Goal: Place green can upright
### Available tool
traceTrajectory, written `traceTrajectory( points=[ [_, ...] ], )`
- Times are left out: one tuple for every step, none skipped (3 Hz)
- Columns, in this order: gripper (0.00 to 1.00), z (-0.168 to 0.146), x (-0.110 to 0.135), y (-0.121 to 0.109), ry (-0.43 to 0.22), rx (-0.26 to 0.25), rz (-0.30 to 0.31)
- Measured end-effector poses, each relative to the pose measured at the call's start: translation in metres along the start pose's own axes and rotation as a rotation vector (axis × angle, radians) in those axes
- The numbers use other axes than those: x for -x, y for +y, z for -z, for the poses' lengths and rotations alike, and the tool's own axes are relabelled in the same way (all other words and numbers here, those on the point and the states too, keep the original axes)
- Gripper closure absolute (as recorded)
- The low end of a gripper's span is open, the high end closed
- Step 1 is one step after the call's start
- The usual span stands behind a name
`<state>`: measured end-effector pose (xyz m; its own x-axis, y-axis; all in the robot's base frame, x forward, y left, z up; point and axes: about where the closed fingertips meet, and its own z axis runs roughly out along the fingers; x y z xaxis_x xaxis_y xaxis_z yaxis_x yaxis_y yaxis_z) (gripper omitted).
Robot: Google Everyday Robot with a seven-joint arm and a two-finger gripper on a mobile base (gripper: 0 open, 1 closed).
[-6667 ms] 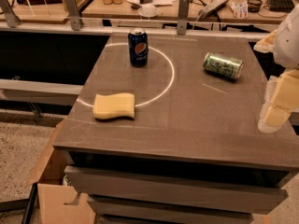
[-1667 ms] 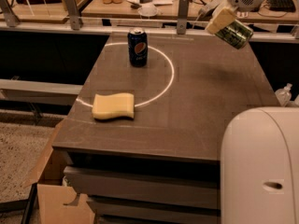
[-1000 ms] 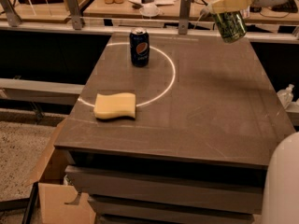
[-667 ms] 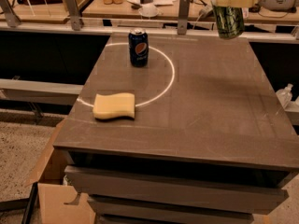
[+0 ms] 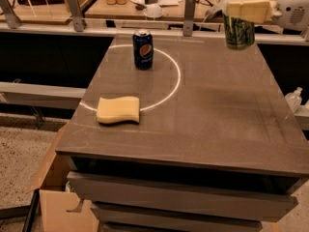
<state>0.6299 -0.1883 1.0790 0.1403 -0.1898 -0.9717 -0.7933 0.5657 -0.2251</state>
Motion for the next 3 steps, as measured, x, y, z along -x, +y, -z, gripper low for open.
traceTrajectory(
  points=[
    [1.00,-0.024,-0.041,0.036,0.000,0.040,-0.025],
    [1.00,-0.043,-0.071,0.061,0.014,0.083,-0.051],
    [1.00,-0.052,-0.087,0.073,0.000,0.101,-0.071]
  ],
)
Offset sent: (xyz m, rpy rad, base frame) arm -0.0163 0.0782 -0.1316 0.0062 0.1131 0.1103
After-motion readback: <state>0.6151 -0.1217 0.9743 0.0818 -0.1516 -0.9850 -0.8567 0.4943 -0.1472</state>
